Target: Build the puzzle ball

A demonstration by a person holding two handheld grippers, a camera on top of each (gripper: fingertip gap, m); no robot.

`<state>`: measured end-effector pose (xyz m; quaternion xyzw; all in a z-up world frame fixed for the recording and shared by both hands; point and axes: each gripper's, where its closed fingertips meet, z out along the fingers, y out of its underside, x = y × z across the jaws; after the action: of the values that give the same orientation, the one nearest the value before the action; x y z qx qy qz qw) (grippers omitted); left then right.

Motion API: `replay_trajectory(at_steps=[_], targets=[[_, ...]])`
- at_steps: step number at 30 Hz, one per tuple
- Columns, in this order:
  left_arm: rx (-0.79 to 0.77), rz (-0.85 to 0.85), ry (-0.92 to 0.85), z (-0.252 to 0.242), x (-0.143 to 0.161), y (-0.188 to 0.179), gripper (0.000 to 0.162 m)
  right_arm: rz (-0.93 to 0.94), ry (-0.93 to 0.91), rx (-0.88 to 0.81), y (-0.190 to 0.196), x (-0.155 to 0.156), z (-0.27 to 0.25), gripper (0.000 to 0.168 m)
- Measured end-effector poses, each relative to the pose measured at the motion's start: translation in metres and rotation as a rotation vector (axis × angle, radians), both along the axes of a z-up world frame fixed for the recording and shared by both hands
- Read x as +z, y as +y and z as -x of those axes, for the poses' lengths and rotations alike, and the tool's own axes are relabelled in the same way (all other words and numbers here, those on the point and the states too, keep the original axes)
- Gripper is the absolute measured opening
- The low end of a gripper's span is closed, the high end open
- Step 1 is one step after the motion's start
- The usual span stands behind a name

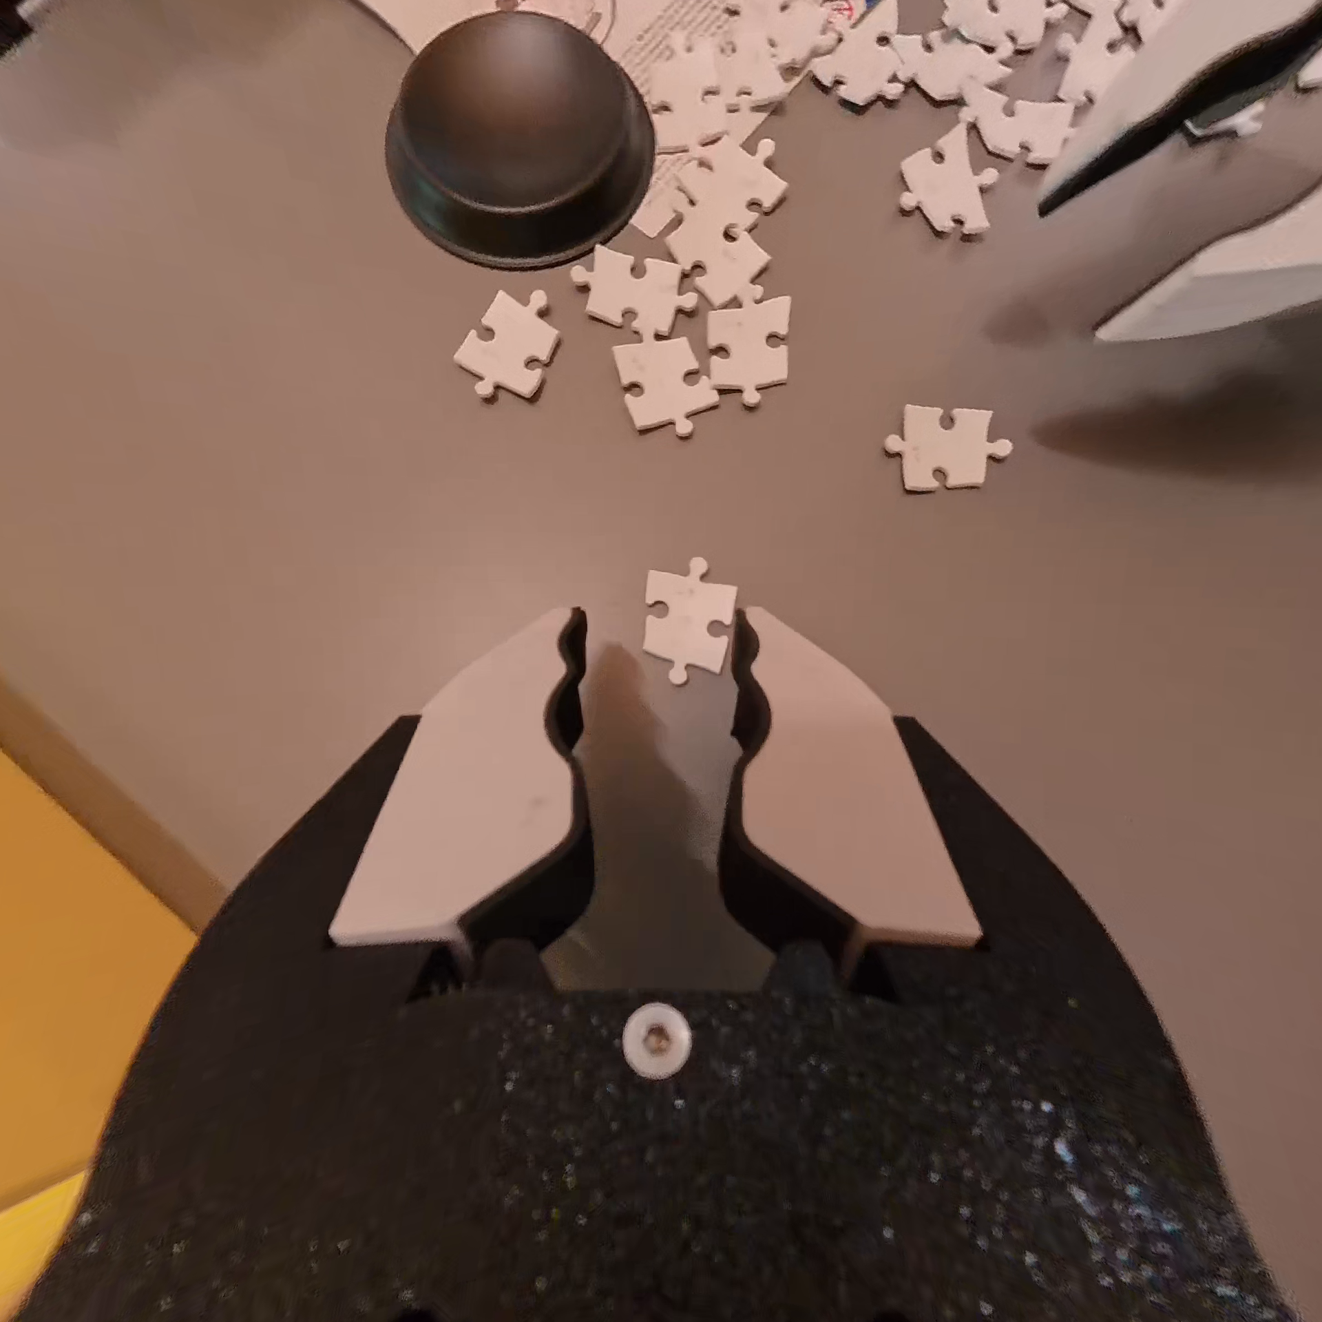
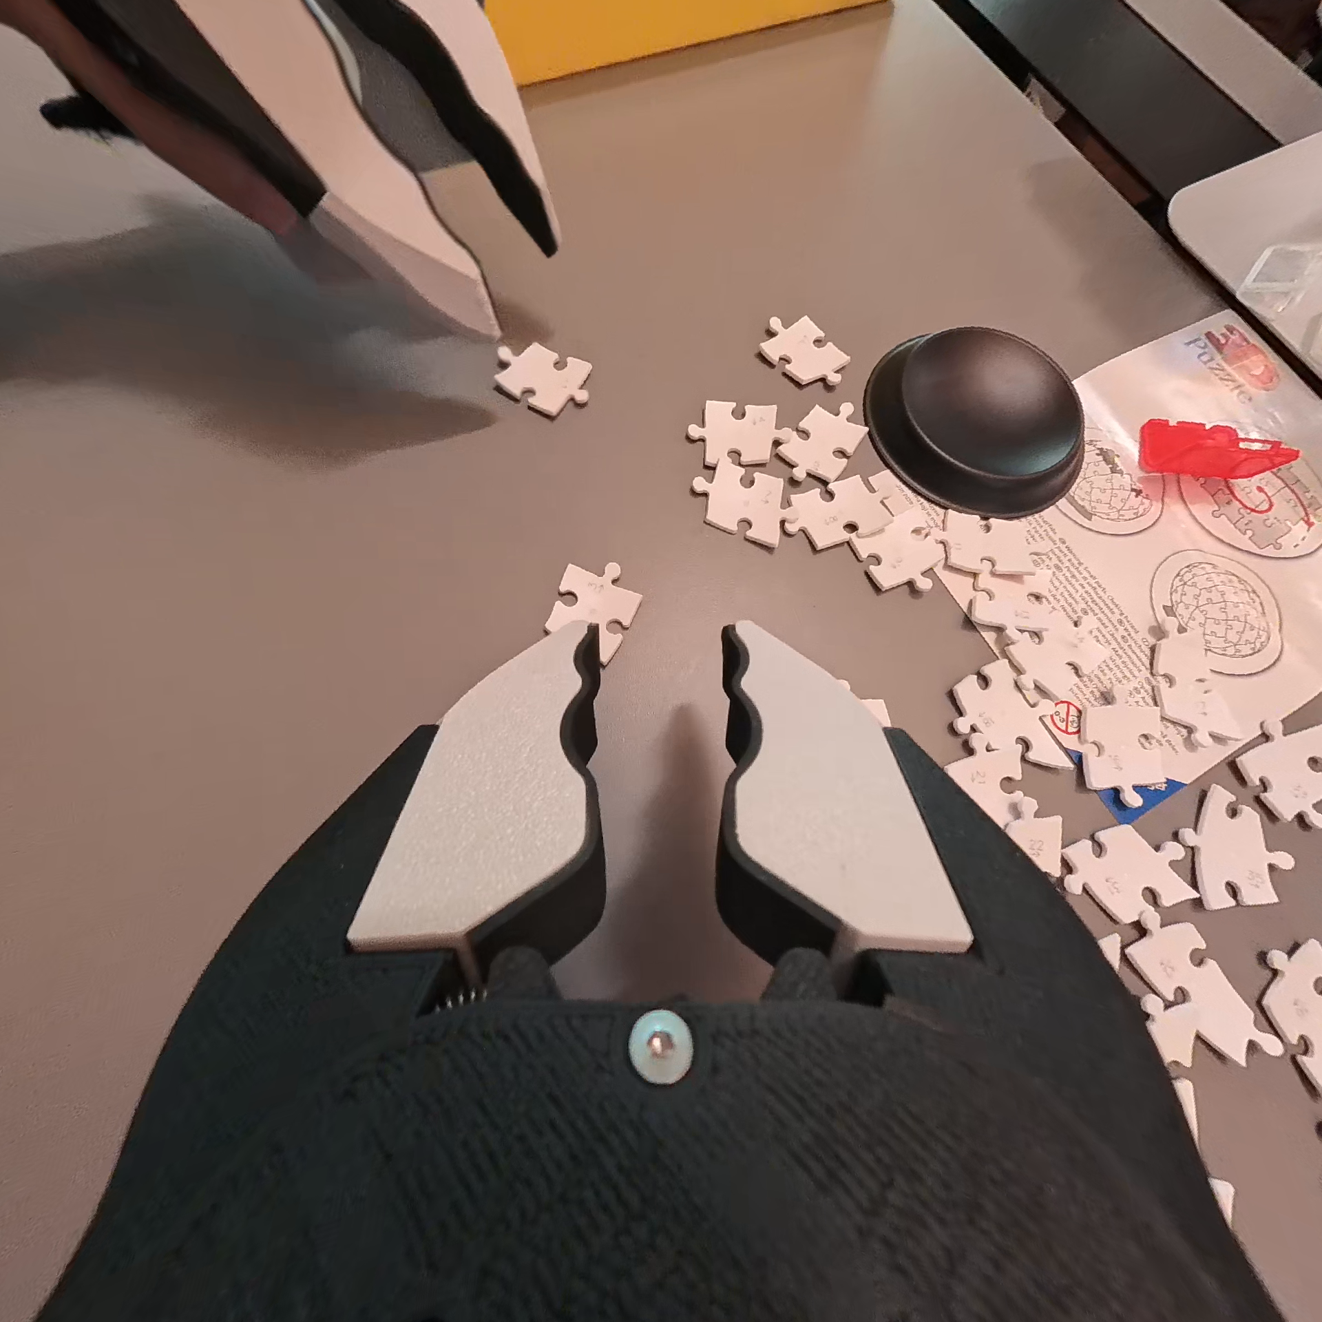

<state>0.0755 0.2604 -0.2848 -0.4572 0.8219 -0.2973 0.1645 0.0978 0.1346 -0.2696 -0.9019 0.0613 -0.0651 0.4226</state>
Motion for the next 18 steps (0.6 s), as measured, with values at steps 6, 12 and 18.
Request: replay_trajectory(at_steps=[6,12,18], targets=[[-0.169,-0.199,0.004,0.017,-0.018,-0.007,0.037,0.003,-0.005,0.006,0.000,-0.001,0.000,0.033],[-0.174,-0.158,0.028,0.012,-0.026,-0.012,0.034,0.002,-0.002,0.002,-0.002,-0.001,-0.001,0.033],[-0.192,-0.168,0.060,0.011,-0.027,-0.015,0.025,0.000,0.002,-0.001,-0.004,-0.001,-0.003,0.033]])
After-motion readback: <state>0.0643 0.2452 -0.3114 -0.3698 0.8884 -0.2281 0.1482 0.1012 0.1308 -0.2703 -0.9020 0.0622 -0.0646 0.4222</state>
